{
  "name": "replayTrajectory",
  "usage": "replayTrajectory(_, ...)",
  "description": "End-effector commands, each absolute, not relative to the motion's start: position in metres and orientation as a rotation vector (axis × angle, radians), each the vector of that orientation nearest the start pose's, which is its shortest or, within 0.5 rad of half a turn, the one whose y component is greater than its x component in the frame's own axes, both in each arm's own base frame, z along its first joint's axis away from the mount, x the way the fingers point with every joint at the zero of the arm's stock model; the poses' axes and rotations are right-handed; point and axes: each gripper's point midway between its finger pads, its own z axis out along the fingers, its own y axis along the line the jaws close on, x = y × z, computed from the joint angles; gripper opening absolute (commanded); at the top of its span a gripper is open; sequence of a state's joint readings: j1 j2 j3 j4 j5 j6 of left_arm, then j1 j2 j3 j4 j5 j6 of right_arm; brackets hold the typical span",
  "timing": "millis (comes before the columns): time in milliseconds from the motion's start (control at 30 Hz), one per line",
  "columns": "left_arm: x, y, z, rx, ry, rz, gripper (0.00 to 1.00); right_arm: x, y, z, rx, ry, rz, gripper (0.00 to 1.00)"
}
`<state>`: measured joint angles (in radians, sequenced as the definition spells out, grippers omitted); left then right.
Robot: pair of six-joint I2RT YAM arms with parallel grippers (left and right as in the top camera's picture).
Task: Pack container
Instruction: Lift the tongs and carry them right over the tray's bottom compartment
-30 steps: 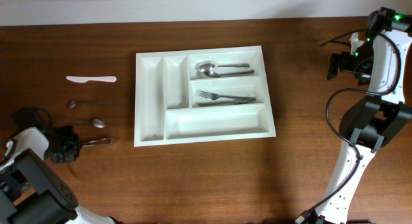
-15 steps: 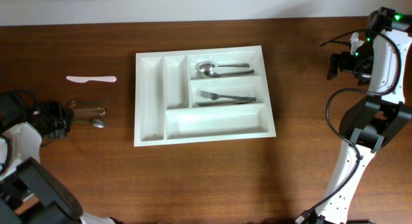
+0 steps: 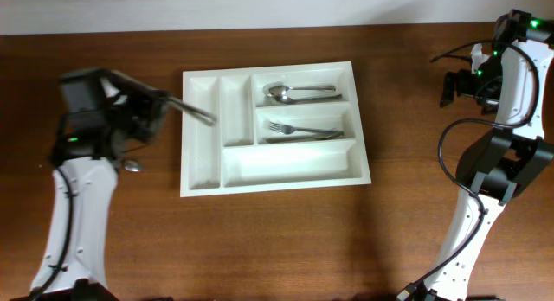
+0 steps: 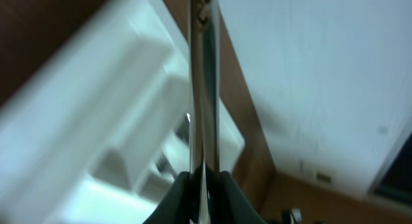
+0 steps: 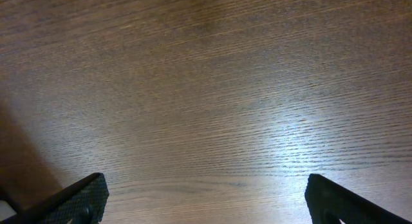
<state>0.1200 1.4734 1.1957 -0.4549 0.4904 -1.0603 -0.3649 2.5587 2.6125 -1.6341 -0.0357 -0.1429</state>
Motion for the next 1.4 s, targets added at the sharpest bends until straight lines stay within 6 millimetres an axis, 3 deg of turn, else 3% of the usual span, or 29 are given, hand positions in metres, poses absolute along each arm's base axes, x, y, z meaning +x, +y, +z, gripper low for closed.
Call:
replayTrajectory(0,0.415,-0.081,0.23,-1.113,2.182,-1.136,0.02,0.453,-0.167,0.099,0.331,3.089,0.046,0.99)
replayTrajectory(267,0.391,-0.148,0.214,-1.234,2.279,-1.124,0.06,0.453,-0.167,0.099,0.331,3.089,0.046,0.99)
replayTrajectory(367,0.372,-0.166,0.201,-1.327,2.347,-1.1,0.14,0.453,-0.167,0.099,0.331,3.089,0.045,0.99)
replayTrajectory(467,0.358,-0.176,0.19,-1.362,2.401,-1.046,0.21,0.453,-0.167,0.099,0.331,3.089,0.046,0.99)
replayTrajectory(633,0.349,-0.187,0.179,-1.431,2.416,-0.991,0.21,0.453,-0.167,0.099,0.331,3.089,0.046,0.99)
replayTrajectory(833,0.34,-0.21,0.15,-1.631,2.451,-0.95,0.22,0.453,-0.167,0.099,0.331,3.089,0.046,0.99)
replayTrajectory(1067,0.329,-0.238,0.098,-2.039,2.389,-0.822,0.32,0.453,-0.167,0.099,0.331,3.089,0.046,0.99)
replayTrajectory(1200,0.334,-0.25,0.076,-2.027,2.418,-0.808,0.32,0.453,-0.167,0.099,0.331,3.089,0.046,0.99)
replayTrajectory(1367,0.341,-0.254,0.066,-2.022,2.413,-0.815,0.32,0.453,-0.167,0.099,0.331,3.089,0.046,0.99)
